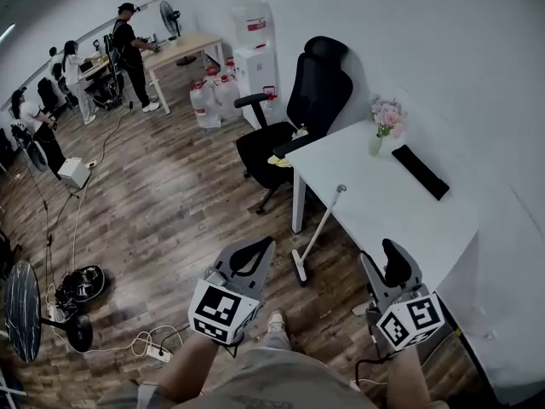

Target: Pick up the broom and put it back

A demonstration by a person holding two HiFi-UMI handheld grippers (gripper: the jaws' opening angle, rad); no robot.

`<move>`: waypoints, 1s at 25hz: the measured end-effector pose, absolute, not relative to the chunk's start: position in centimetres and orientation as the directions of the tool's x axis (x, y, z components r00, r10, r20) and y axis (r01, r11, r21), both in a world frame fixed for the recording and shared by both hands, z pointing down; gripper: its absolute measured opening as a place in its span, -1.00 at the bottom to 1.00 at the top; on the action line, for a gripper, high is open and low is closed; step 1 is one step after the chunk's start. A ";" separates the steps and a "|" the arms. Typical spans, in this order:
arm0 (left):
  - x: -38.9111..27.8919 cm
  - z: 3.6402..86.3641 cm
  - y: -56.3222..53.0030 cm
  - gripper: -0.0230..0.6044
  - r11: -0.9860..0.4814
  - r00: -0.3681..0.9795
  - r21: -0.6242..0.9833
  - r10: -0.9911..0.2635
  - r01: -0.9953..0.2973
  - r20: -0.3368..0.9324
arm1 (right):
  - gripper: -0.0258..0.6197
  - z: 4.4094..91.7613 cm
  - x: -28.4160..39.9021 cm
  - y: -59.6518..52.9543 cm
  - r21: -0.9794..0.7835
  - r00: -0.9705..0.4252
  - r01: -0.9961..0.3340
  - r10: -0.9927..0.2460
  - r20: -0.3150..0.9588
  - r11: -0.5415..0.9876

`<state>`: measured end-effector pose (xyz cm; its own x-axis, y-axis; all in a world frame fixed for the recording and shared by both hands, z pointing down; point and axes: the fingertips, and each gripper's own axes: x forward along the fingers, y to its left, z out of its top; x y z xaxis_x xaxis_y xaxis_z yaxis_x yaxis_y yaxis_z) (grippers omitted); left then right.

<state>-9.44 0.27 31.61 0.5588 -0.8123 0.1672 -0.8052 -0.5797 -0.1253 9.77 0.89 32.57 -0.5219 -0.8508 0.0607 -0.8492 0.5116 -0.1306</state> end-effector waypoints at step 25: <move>-11.5 42.3 -21.5 -0.87 -0.619 0.561 -0.066 -0.747 -0.783 0.358 | -0.14 51.4 8.6 -22.2 -0.233 -0.415 -0.909 -0.801 0.431 0.346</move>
<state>-11.49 -21.46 42.27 0.5605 -0.7470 0.3576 -0.7827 -0.6189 -0.0659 8.63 -22.18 51.37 -0.4150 -0.8011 0.4313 -0.9091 0.3456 -0.2328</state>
